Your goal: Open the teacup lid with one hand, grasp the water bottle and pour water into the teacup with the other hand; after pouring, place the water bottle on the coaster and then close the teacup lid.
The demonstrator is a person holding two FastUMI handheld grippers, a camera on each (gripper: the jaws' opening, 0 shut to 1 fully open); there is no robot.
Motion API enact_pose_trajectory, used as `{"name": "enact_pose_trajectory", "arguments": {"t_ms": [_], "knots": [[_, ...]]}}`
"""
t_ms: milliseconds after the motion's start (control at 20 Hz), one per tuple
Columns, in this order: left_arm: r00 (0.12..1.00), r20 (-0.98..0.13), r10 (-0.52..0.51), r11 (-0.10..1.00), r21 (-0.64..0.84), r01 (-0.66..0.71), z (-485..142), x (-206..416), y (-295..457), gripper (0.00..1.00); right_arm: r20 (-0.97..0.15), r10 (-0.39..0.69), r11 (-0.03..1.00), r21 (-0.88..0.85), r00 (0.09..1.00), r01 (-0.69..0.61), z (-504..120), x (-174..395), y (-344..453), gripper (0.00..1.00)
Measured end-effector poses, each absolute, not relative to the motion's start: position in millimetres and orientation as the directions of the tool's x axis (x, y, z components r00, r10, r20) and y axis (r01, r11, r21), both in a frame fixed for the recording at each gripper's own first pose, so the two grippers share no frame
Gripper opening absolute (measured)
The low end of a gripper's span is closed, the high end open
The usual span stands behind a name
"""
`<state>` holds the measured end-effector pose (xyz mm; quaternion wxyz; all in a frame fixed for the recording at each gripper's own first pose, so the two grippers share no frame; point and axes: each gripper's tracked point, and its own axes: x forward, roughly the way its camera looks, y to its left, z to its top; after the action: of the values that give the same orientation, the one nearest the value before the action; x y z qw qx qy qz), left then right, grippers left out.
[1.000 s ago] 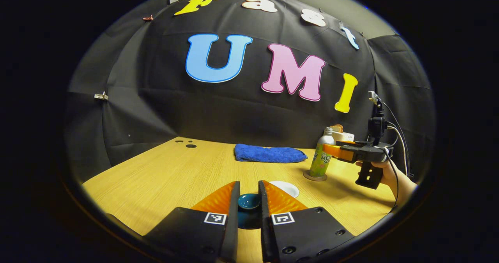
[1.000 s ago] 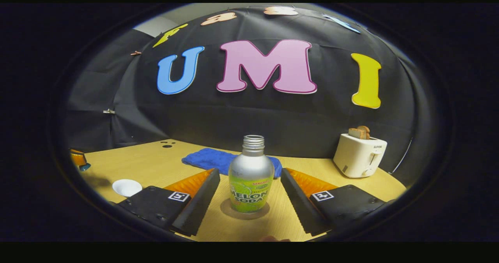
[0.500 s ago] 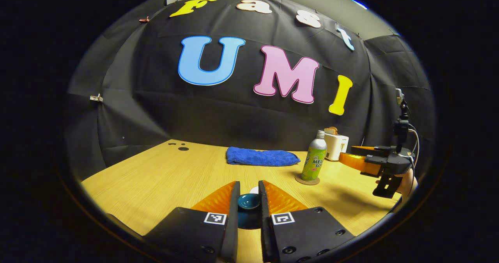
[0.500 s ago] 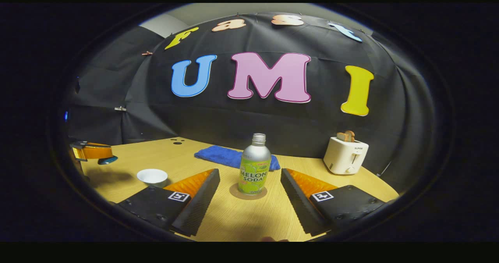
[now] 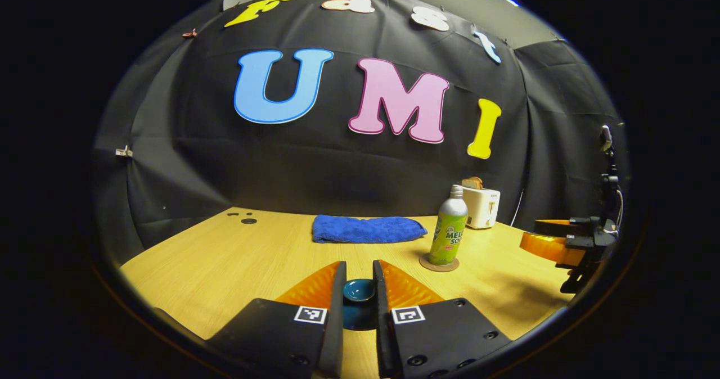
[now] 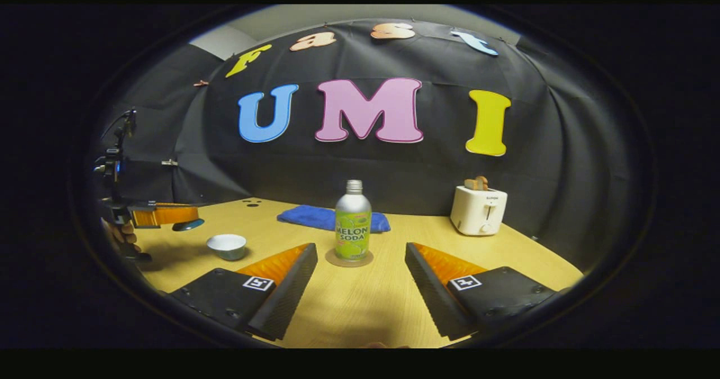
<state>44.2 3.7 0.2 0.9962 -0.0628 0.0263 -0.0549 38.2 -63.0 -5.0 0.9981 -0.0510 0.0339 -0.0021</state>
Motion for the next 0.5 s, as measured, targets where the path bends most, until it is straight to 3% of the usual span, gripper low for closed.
{"name": "enact_pose_trajectory", "arguments": {"t_ms": [500], "knots": [[0.985, -0.116, -0.125, 0.987, -0.116, 0.111, -21.8, 86.4, -19.5, 0.28, -0.153, 0.037, 0.999, -0.012, 0.987, -0.039, -44.3, 34.4, -68.2, 0.97]]}}
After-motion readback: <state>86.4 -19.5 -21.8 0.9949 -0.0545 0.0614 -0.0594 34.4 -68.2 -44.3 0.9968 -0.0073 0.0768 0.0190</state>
